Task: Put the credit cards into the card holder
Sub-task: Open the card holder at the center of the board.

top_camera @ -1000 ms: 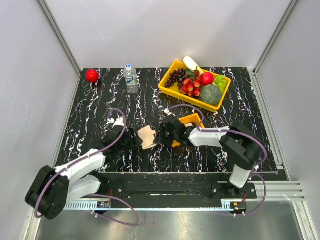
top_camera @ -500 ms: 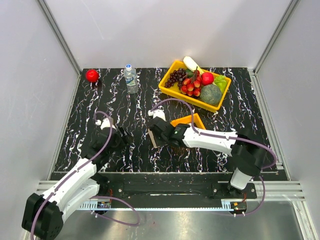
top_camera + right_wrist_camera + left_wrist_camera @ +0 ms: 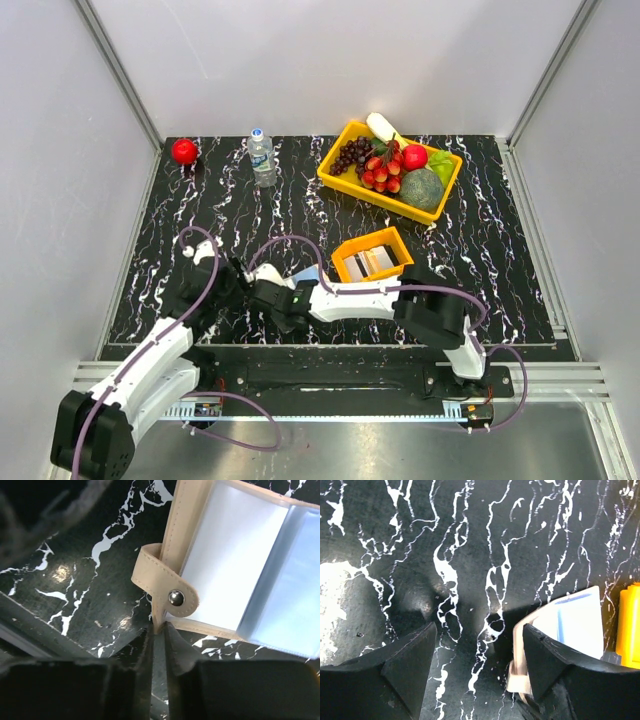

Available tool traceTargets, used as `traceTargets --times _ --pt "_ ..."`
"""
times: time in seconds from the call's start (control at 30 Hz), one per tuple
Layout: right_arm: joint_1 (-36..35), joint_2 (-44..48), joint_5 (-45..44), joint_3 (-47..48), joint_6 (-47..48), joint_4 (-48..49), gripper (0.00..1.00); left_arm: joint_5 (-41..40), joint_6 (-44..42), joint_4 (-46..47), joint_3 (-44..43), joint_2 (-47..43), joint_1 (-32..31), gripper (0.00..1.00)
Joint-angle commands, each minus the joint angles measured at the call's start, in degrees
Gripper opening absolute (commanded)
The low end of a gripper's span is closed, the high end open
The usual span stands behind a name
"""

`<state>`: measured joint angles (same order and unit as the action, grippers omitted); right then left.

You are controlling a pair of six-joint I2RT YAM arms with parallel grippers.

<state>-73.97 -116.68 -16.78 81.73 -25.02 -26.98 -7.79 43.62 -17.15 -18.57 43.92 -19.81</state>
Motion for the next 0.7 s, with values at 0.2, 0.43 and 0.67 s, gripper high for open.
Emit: traceTargets --times 0.2,0.43,0.67 --pt "0.3 18.2 0.5 -9.8 -2.8 7.5 0.57 2.6 2.0 3.8 2.9 0.6 2.1 0.73" --pt "11.6 29.6 4.7 -25.9 -9.5 13.7 0.57 7.2 1.1 6.3 4.2 -3.9 2.1 0.75" --pt "16.2 25.6 8.2 -26.5 -12.0 15.8 0.58 11.0 1.4 5.5 4.5 -8.1 2.1 0.75"
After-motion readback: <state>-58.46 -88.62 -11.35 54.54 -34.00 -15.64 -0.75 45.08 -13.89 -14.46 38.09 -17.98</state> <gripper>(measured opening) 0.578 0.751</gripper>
